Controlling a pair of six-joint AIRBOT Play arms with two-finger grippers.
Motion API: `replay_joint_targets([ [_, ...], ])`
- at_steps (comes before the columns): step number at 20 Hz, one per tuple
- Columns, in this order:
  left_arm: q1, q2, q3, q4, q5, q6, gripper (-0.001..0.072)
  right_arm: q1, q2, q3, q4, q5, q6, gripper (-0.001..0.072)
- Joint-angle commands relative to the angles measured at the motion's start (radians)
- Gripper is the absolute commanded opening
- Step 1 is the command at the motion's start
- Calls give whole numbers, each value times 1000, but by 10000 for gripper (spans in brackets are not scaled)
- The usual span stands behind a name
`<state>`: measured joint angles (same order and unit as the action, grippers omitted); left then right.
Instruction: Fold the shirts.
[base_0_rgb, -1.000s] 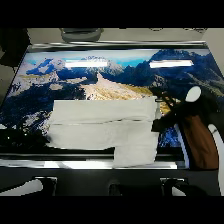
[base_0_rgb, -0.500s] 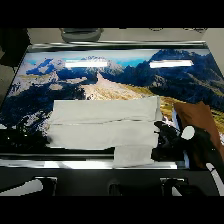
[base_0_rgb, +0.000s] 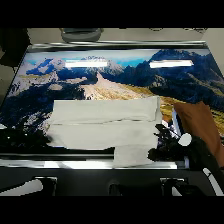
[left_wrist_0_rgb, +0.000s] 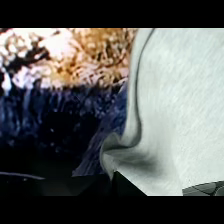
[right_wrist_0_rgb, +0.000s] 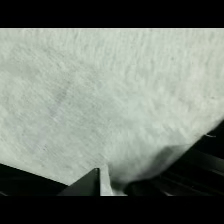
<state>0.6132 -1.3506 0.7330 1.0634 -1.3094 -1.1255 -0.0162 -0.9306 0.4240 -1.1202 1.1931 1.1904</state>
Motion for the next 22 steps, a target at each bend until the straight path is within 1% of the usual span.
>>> replay_joint_targets([
  [1, 0, 0, 2, -2, 5, 5, 30, 1, 1, -9, 34, 38, 12, 81],
  [2, 0, 0, 2, -2, 12, 5, 30, 1, 2, -8, 31, 48, 8, 54],
  [3, 0, 0, 6, -2, 20, 5, 29, 1, 4, -4, 29, 51, -13, 54],
  [6, 0, 19, 42, -19, 9, 5, 28, 1, 17, 68, -17, 58, -20, 49],
  [9, -5, 73, 100, -117, -2, 3, 27, 1, 18, 243, -90, 106, -22, 49],
  [11, -35, 83, 160, -125, -1, -10, 26, 1, 7, 364, -130, 105, 7, 49],
  [12, -57, 79, 195, -125, 10, -32, 25, 1, -16, 417, -142, 105, 12, 48],
  [14, -107, 74, 253, -125, 93, -82, 25, 1, -103, 513, -145, 74, 11, 48],
  [16, -144, 49, 313, -125, 180, -139, 25, 1, -217, 613, -155, 13, 18, 49],
  [20, -167, -117, 487, -126, 195, -224, 25, 1, -461, 829, -167, -103, 71, 49],
  [22, -185, -210, 571, -126, 196, -248, 25, 0, -558, 921, -174, -148, 121, 49],
])
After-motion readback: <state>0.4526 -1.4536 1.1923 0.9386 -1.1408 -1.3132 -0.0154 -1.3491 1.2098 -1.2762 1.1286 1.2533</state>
